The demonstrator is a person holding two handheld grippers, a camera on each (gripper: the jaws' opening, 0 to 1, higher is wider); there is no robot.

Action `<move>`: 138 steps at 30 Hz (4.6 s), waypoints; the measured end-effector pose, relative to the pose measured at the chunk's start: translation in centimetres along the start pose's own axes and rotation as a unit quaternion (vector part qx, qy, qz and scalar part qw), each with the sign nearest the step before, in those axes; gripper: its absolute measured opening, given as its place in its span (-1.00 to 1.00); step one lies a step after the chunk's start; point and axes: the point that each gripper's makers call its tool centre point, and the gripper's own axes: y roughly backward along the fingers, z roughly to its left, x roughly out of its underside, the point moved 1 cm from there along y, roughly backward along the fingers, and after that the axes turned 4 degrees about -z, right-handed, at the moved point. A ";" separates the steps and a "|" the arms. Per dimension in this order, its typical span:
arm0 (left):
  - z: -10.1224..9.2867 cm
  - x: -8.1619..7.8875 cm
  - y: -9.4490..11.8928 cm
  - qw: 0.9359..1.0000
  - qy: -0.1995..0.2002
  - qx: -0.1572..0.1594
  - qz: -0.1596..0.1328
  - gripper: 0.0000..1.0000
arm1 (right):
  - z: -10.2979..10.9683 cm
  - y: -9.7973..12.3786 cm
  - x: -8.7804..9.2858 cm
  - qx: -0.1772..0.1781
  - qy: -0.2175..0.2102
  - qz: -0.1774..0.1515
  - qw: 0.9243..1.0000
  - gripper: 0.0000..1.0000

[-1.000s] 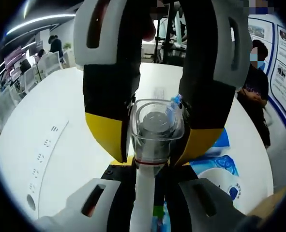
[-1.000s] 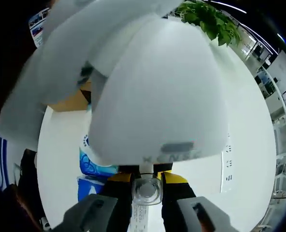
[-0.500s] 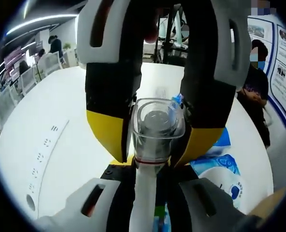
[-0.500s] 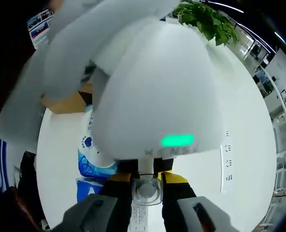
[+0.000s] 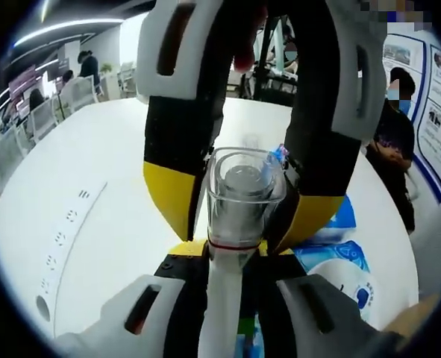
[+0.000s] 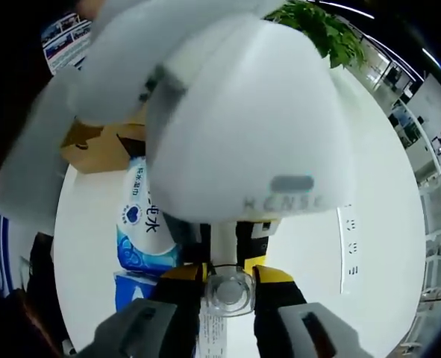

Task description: Operate the shoe box by opening the lid, removing the specified soft item, and placing it in the target area until the item is outside and the box remains undamaged.

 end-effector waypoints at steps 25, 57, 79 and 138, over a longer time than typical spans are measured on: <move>1.3 -0.3 1.6 1.000 0.025 0.001 -0.016 -0.26 | -0.5 0.7 0.2 0.012 -0.004 -0.005 1.000 -0.20; -1.2 -5.5 20.4 0.983 0.052 -0.118 -0.131 -0.09 | 1.3 11.8 -8.4 0.143 -0.203 -0.242 0.938 -0.03; -3.7 -2.8 30.9 0.963 0.077 -0.196 -0.166 -0.07 | 6.5 12.0 -13.7 0.138 -0.263 -0.345 0.891 -0.04; -17.0 14.4 41.3 0.911 0.211 -0.311 -0.168 -0.04 | 19.7 6.0 -16.2 0.099 -0.312 -0.383 0.864 0.05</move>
